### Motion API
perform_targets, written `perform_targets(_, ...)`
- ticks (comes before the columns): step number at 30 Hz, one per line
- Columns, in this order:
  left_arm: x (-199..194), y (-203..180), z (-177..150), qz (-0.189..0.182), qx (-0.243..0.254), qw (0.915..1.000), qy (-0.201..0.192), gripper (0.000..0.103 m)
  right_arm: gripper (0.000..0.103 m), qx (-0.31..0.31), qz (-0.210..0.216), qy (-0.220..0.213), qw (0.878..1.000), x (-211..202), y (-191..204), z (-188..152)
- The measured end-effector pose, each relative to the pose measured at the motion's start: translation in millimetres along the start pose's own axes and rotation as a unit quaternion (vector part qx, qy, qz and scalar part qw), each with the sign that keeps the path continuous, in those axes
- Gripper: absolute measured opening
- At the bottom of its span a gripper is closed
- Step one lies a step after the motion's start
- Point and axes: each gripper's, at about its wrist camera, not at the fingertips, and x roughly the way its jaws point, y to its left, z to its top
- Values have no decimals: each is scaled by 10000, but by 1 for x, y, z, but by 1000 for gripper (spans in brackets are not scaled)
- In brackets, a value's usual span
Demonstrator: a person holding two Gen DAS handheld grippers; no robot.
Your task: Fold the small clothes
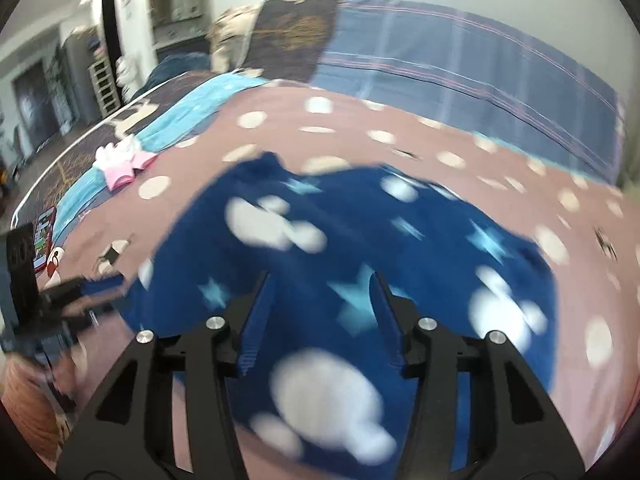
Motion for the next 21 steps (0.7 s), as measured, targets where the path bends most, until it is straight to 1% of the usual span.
perform_targets(2,6,3,-1,-212,8,9997,89,58,59,-133,112,212,9996,28,23,29)
perform_targets(4,9,5,0,-431,-28,9990,128,58,62,-220,111,404,9989,57,42,53)
perform_targets(6,10,6,-2,-656,-47,9977,136,50,64,-262,-109,598,9978,89,57,76)
perform_targets(7,10,6,-3,-673,-24,9976,133,50,64,-228,-254,733,9967,110,64,90)
perform_targets(9,11,6,-4,-706,11,9974,162,50,65,-167,-463,942,9943,138,70,105)
perform_targets(10,14,6,-5,-740,-6,9970,209,50,66,-187,-571,1031,9929,149,72,109)
perform_targets(12,18,8,-6,-773,-76,9966,285,50,66,-379,-1030,1296,9855,177,77,116)
perform_targets(14,18,11,-6,-843,-149,9959,300,50,65,-562,-1369,1547,9768,201,81,115)
perform_targets(15,17,12,-6,-877,-165,9956,282,40,56,-612,-1406,1654,9742,209,81,113)
perform_targets(16,16,12,-6,-917,-158,9953,252,22,41,-627,-1376,1728,9733,213,81,110)
perform_targets(17,15,13,-6,-985,-169,9947,240,8,10,-527,-1270,1744,9750,213,80,109)
perform_targets(18,11,14,-7,-1049,-208,9941,182,7,10,-396,-1234,1618,9783,207,78,110)
perform_targets(19,4,15,-7,-1135,-208,9933,61,7,10,-243,-1167,1336,9838,193,78,114)
perform_targets(21,-8,13,-9,-1188,-162,9927,-103,7,10,-169,-993,967,9902,173,82,122)
